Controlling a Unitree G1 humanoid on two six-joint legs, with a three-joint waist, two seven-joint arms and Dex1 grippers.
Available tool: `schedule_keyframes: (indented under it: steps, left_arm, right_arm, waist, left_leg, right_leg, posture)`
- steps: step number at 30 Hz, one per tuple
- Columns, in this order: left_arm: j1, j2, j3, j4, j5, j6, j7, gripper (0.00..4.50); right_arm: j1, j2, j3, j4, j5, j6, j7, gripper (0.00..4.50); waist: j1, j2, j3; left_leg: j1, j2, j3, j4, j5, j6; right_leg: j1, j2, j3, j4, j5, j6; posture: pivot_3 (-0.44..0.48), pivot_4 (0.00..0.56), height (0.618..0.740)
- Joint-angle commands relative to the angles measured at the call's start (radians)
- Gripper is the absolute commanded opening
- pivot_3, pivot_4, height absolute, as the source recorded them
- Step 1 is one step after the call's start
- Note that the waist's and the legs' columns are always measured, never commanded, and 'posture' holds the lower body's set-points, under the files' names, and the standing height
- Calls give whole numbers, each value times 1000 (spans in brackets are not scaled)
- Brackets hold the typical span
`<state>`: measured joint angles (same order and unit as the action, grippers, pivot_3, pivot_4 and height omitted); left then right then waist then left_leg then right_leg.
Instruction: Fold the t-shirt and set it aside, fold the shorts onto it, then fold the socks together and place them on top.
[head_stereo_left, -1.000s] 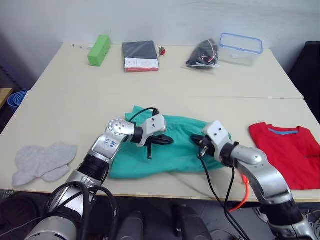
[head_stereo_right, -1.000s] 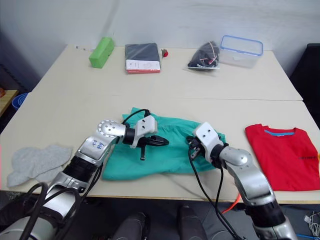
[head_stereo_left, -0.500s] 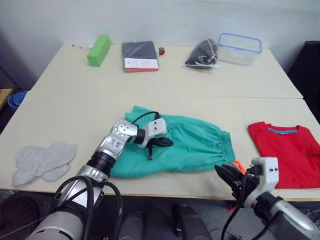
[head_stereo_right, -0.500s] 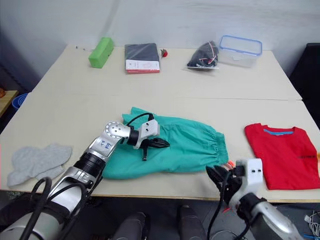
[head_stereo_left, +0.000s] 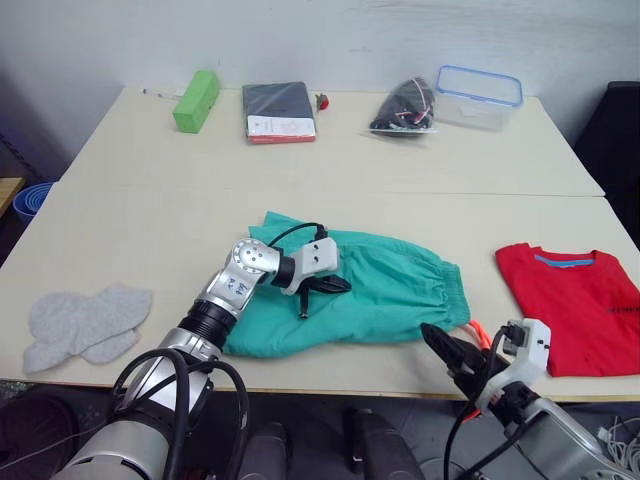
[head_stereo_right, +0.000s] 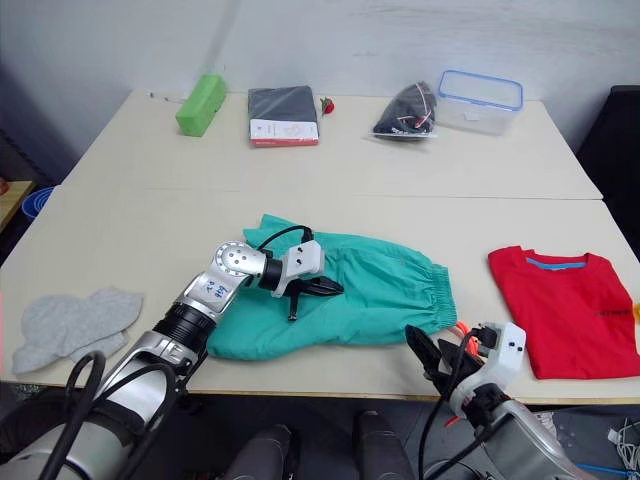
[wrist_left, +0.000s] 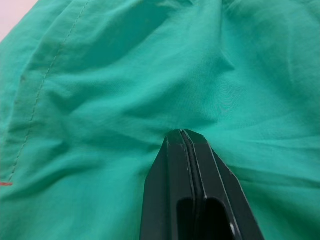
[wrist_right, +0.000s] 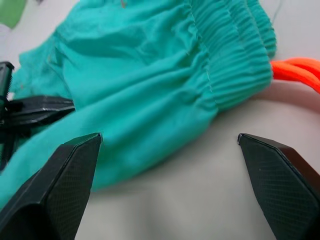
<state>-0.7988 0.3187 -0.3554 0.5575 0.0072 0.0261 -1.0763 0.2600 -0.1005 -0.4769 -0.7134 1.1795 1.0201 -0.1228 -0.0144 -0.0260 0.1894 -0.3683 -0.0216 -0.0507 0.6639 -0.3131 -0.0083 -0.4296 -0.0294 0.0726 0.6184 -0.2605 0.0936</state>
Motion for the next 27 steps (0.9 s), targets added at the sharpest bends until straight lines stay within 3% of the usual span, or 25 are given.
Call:
schedule_keyframes:
  steps: [1,10,13,17,23,24,27]
  left_arm:
    - [9,24,20,-47,6,-13,0,0]
    - [68,77,40,-138,-2,34,9,0]
    - [91,99,56,-197,-21,82,-3,0]
    - [110,118,95,-285,-74,186,-16,0]
    - [119,108,73,-238,-29,151,30,0]
    - [118,102,70,-232,-27,149,36,0]
    - [113,89,67,-218,-22,145,51,0]
  right_arm:
    - [-45,20,18,71,73,-63,-51,4463]
    - [-120,-37,93,196,35,-130,-40,4463]
    - [-116,-62,117,197,19,-146,-17,3836]
    - [-124,-80,123,206,18,-177,-2,2436]
    - [-158,-164,160,176,-59,-207,74,251]
    - [-164,-188,171,162,-77,-211,98,28]
    - [-191,-262,206,122,-123,-223,174,28]
  waist:
    - [-6,0,0]
    - [-16,0,0]
    - [-16,0,0]
    - [-16,0,0]
    - [-14,1,0]
    - [-13,1,0]
    - [-13,1,0]
  left_leg:
    - [0,0,0,0,0,0]
    - [1,0,0,0,0,0]
    - [1,0,0,0,0,0]
    - [0,0,0,-1,0,0]
    - [0,0,1,0,0,0]
    - [0,0,1,0,0,0]
    - [-1,-1,1,0,0,0]
  right_leg:
    - [0,0,0,0,0,0]
    - [0,0,1,1,0,0]
    - [0,0,1,1,0,0]
    - [-1,0,2,1,0,0]
    - [-1,0,2,0,0,0]
    - [-1,0,2,0,0,0]
    - [-1,0,1,0,0,1]
  posture:
    - [0,150,740]
    - [0,150,740]
    - [0,150,740]
    - [0,150,740]
    - [0,150,740]
    - [0,150,740]
    - [0,150,740]
